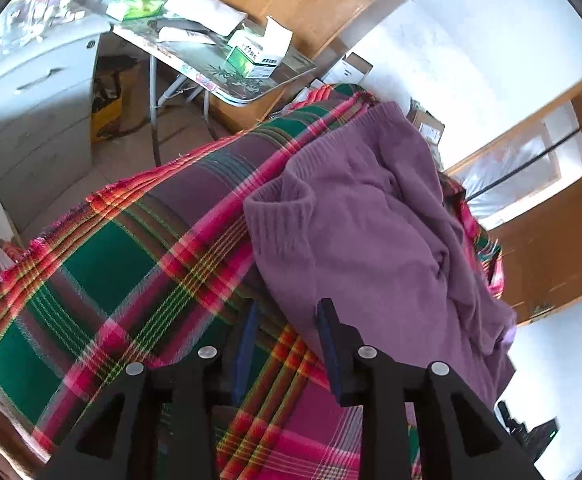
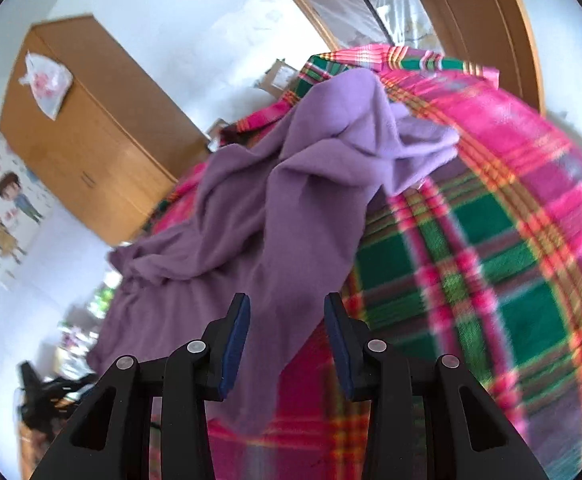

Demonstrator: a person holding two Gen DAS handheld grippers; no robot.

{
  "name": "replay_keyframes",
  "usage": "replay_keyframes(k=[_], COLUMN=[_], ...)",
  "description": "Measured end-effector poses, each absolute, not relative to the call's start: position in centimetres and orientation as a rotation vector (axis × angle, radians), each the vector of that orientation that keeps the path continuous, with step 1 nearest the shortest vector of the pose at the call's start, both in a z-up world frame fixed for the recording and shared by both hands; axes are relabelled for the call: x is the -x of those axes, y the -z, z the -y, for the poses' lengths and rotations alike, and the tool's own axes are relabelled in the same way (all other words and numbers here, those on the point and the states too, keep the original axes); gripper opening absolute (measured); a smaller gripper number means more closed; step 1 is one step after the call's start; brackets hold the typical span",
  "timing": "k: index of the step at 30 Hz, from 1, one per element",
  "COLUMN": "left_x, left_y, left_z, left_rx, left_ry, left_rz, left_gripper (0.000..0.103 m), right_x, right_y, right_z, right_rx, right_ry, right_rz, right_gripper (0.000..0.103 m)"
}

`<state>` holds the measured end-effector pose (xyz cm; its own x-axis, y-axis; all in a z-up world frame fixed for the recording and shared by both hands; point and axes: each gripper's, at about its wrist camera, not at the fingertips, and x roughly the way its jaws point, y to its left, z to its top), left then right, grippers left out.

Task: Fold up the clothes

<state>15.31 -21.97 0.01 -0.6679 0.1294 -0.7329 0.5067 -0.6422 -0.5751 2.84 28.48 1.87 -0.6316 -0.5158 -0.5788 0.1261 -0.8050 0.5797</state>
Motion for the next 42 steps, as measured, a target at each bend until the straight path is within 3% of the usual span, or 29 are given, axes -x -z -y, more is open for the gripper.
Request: replay_keyframes(k=[8,18,24,42], left_x=[-14.8,-14.2,-14.3,-15.1], left_y=[0.2,0.2,0.3,0.3], left_z=[22.8,23.2,23.5,23.3], left_rx=[-1.101,-1.104,-1.126,-1.211], left_ry=[2.372,2.382,2.394,2.415], left_rz=[-1.233,-1.241,-1.270,-1.291], left_gripper=[0.034,0.036,0.036,0.037], right_x=[-6.9,-13.7,-16.7,-9.0], right_y=[-1.7,-4.6,-7.6,-1.3], right_z=[-28.8,-29.9,-34.4,-23.8], right_rx=[-1.088,-1.186,-1.110,-1.180], right_ry=[2.351,2.466,2.619,2.359], right_rz=[0.805,0.572,0.584,0.650], right_gripper=[0.041,0.041,0.041,0.041])
